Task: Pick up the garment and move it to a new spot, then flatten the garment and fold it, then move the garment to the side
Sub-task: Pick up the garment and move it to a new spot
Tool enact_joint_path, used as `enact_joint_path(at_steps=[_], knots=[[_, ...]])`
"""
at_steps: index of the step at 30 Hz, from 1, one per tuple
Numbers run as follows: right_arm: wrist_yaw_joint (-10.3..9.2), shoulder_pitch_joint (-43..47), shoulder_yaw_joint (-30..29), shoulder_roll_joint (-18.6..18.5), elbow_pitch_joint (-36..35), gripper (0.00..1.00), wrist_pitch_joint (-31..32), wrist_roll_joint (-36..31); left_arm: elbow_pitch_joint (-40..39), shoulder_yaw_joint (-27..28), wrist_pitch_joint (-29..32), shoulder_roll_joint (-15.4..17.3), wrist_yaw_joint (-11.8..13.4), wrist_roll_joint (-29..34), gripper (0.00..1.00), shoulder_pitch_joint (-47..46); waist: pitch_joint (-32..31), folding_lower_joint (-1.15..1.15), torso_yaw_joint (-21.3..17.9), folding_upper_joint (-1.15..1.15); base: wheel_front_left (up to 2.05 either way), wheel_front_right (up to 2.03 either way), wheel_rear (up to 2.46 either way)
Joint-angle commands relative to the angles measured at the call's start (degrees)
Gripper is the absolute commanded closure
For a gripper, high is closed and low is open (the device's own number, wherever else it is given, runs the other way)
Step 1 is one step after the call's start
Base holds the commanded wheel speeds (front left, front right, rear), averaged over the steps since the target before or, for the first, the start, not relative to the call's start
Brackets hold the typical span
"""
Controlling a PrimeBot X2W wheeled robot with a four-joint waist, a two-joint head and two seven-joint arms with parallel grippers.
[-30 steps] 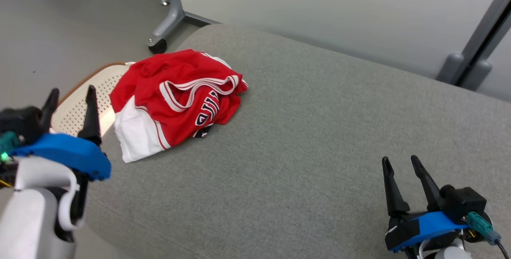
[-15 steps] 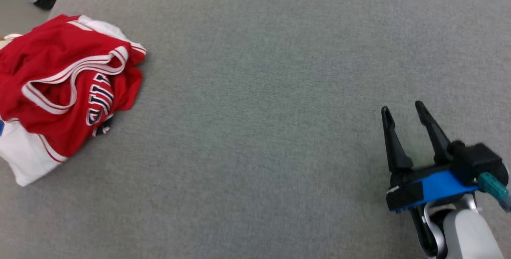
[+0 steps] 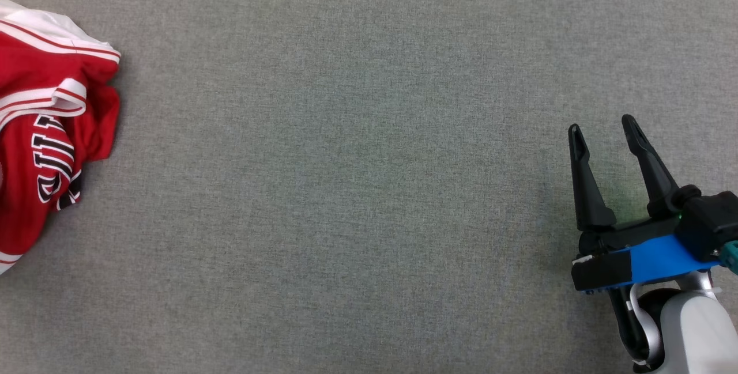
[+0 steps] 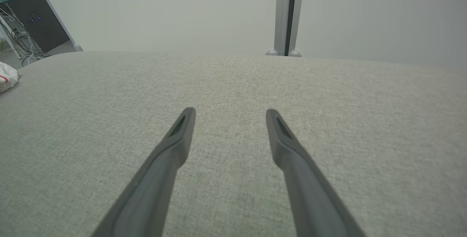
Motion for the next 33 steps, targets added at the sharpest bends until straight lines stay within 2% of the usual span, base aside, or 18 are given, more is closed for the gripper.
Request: enact_joint_path(at_steps=[1, 3, 4, 5, 10, 15, 20, 23, 29, 33], knots=[[0.01, -0.2, -0.2, -0.2, -0.4, 0.00, 0.1, -0.3, 0.8, -0.3, -0.1, -0.2, 0.3, 0.3, 0.00, 0.5, 0.0, -0.01, 0.0, -0.01, 0.00, 0.00, 0.00], [0.01, -0.2, -0.2, -0.2, -0.4, 0.00, 0.2, -0.2, 2.5, -1.3, 0.1, 0.3, 0.7, 1.5, 0.00, 0.8, 0.0, -0.01, -0.1, -0.01, 0.00, 0.00, 0.00], [0.01, -0.1, -0.1, -0.2, -0.3, 0.00, 0.3, -0.2, 2.8, -1.7, -0.7, 0.3, 0.1, 1.6, 0.67, 0.6, -0.2, -0.01, -0.1, -0.01, 0.00, 0.00, 0.00], [0.01, 0.0, -0.1, -0.2, -0.2, 0.00, 0.3, -0.1, 3.5, -1.7, -1.2, 0.1, 0.0, 1.7, 1.00, 0.4, -0.5, -0.01, 0.0, -0.01, 0.00, 0.00, 0.00], [0.01, 1.0, 0.4, -0.2, 1.0, 0.00, -0.4, 0.9, 4.7, -2.4, -4.5, 1.6, -1.5, 3.1, 1.00, -1.2, -3.4, -0.01, 0.7, -0.01, 0.00, 0.00, 0.00], [0.01, 2.1, 1.5, -0.3, 3.8, 0.00, -1.9, 3.3, 3.5, -4.0, -7.0, 4.1, -4.4, 5.0, 1.00, -3.5, -8.5, -0.01, 1.6, -0.01, 0.00, 0.00, 0.00], [0.01, 3.4, 2.9, -0.2, 7.6, 0.00, -4.0, 5.9, -0.6, -5.9, -7.8, 7.6, -6.5, 7.5, 1.00, -6.8, -14.6, -0.01, 1.8, -0.01, 0.00, 0.00, 0.00], [0.01, 4.2, 3.1, -0.3, 9.8, 0.00, -5.4, 7.4, -3.9, -7.1, -8.2, 8.6, -7.1, 8.6, 1.00, -9.7, -17.9, -0.01, 1.7, -0.01, 0.00, 0.00, 0.00], [0.01, 5.5, 3.2, -0.2, 13.1, 0.00, -7.5, 9.7, -10.6, -10.8, -6.2, 8.2, -8.1, 9.7, 1.00, -17.2, -22.6, -0.01, 1.2, -0.01, 0.00, 0.00, 0.00], [0.01, 5.8, 3.3, -0.3, 14.6, 0.00, -8.6, 10.6, -14.5, -13.9, -2.9, 4.9, -7.6, 9.2, 1.00, -22.8, -24.4, -0.01, 0.2, -0.01, 0.00, 0.00, 0.00]])
